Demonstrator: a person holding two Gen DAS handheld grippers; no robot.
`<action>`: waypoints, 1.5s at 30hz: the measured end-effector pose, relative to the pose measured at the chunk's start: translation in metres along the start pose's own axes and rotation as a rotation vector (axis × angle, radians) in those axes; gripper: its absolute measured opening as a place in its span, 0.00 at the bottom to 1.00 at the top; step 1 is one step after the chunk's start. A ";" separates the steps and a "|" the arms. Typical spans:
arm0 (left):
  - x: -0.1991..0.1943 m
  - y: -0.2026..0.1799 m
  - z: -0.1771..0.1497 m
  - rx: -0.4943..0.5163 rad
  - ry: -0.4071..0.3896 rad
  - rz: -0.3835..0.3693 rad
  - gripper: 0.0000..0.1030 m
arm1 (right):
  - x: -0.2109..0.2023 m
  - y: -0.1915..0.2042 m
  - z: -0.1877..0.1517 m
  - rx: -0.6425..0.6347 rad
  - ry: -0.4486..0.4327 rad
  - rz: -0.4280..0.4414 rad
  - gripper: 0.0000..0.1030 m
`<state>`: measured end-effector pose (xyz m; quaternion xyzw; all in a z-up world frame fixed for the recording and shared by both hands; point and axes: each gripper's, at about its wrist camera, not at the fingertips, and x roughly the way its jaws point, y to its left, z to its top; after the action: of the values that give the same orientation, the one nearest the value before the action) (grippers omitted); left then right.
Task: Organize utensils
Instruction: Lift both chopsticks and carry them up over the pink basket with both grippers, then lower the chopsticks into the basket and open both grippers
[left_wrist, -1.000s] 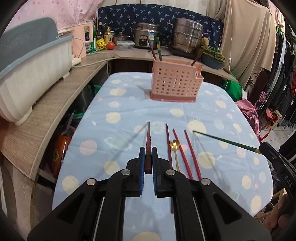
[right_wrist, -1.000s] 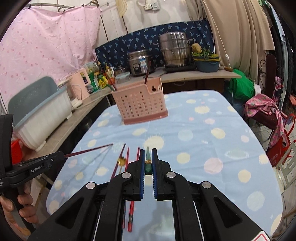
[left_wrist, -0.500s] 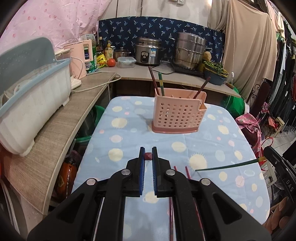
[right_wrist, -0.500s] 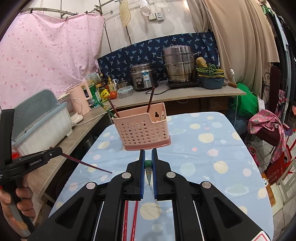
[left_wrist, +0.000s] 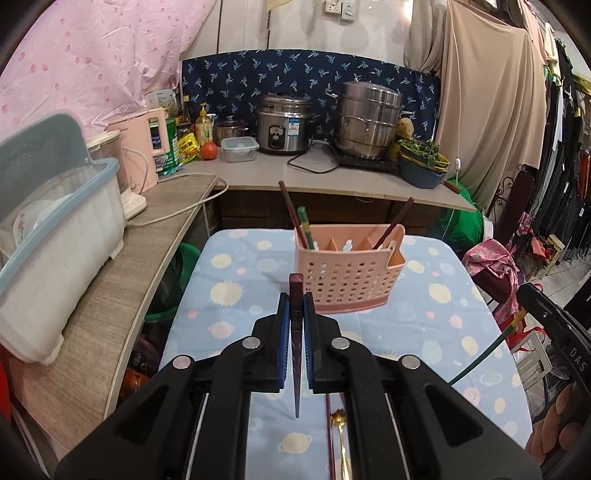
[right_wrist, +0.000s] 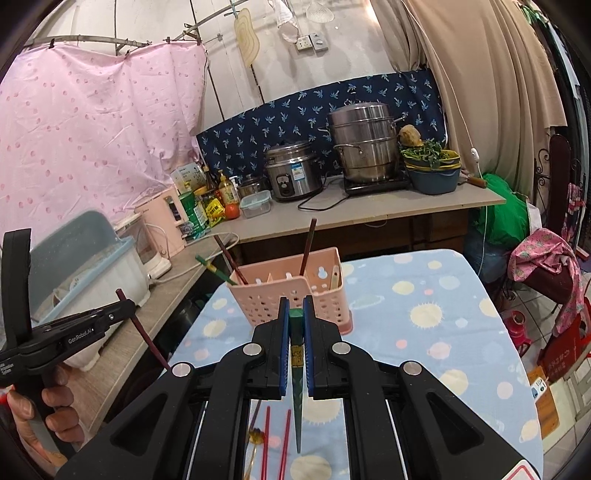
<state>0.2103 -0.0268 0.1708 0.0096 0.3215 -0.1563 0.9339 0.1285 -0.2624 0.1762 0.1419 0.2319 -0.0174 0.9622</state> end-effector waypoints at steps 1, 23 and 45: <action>0.000 -0.001 0.005 0.001 -0.005 -0.007 0.07 | 0.002 0.001 0.005 0.000 -0.003 0.004 0.07; -0.006 -0.030 0.153 -0.013 -0.317 -0.063 0.07 | 0.062 0.017 0.148 0.042 -0.242 0.043 0.07; 0.105 -0.022 0.132 -0.017 -0.152 -0.044 0.07 | 0.171 0.002 0.101 0.030 -0.046 -0.013 0.07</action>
<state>0.3602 -0.0936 0.2140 -0.0174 0.2513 -0.1744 0.9519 0.3263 -0.2835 0.1858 0.1542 0.2103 -0.0303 0.9649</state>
